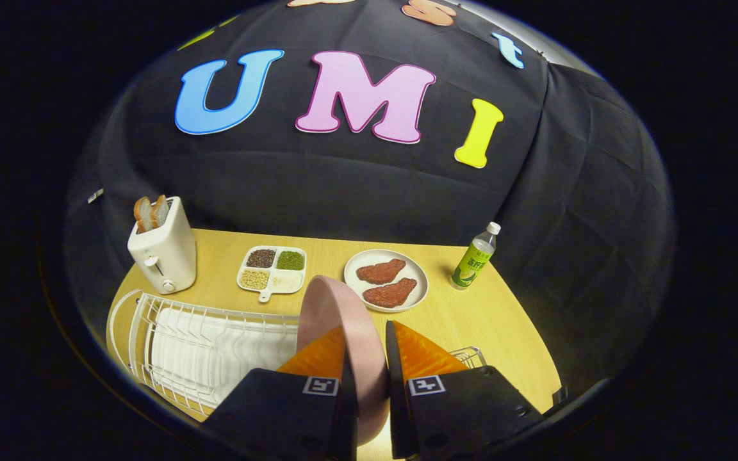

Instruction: Take the plate from the dish rack, then take the spoon from the basket and place it into the plate.

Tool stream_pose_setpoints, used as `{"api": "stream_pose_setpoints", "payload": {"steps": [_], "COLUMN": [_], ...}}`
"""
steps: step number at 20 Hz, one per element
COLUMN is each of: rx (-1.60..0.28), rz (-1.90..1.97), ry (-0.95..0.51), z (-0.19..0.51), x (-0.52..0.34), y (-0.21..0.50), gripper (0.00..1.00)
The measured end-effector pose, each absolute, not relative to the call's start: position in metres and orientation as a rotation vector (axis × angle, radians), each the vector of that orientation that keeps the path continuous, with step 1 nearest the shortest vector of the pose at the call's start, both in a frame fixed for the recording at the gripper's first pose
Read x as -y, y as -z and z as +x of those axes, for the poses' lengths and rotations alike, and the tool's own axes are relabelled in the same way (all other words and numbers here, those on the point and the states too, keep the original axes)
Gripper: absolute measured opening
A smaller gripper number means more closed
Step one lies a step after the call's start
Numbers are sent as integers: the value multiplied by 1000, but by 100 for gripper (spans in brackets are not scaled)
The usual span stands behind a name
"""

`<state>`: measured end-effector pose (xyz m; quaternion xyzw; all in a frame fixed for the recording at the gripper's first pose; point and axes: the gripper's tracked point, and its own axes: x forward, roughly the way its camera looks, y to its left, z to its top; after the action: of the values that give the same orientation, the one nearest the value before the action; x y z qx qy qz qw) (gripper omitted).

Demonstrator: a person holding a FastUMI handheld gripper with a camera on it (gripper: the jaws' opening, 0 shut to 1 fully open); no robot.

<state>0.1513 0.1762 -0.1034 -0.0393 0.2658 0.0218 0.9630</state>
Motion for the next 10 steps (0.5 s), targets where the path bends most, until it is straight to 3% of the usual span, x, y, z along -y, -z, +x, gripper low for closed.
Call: {"api": "stream_pose_setpoints", "payload": {"steps": [10], "rx": [-638], "rz": [98], "ry": [-195], "z": [74], "x": [-121], "y": [119], "gripper": [23]}}
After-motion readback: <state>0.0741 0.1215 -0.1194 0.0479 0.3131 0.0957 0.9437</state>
